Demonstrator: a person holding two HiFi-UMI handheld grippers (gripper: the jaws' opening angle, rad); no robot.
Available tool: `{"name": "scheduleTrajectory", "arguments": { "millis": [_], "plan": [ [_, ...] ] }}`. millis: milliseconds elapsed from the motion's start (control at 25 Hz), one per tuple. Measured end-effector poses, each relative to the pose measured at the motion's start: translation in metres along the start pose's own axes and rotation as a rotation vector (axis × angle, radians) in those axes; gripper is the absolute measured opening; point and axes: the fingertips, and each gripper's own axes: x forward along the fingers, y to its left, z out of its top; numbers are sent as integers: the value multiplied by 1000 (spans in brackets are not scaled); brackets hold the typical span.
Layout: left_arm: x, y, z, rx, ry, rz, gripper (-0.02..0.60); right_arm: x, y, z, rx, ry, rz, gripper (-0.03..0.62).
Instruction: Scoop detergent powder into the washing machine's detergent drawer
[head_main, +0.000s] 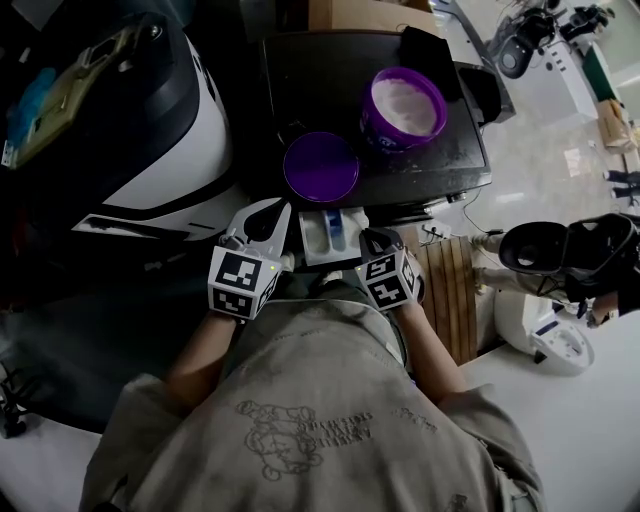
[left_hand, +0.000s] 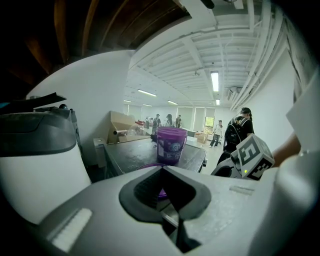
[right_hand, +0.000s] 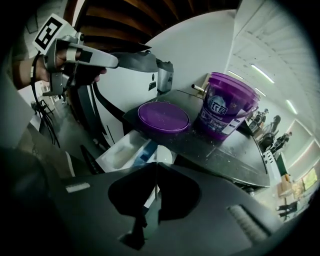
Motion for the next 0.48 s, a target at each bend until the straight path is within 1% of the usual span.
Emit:
{"name": "scheduleTrajectory", "arguments": {
  "millis": [240, 480],
  "plan": [
    [-7, 0, -2, -16, -22, 3, 2, -3, 1, 2, -84, 20, -60, 35],
    [-15, 2, -7, -26, -38, 10, 0, -5, 1, 7, -207, 49, -140, 35]
  ]
}}
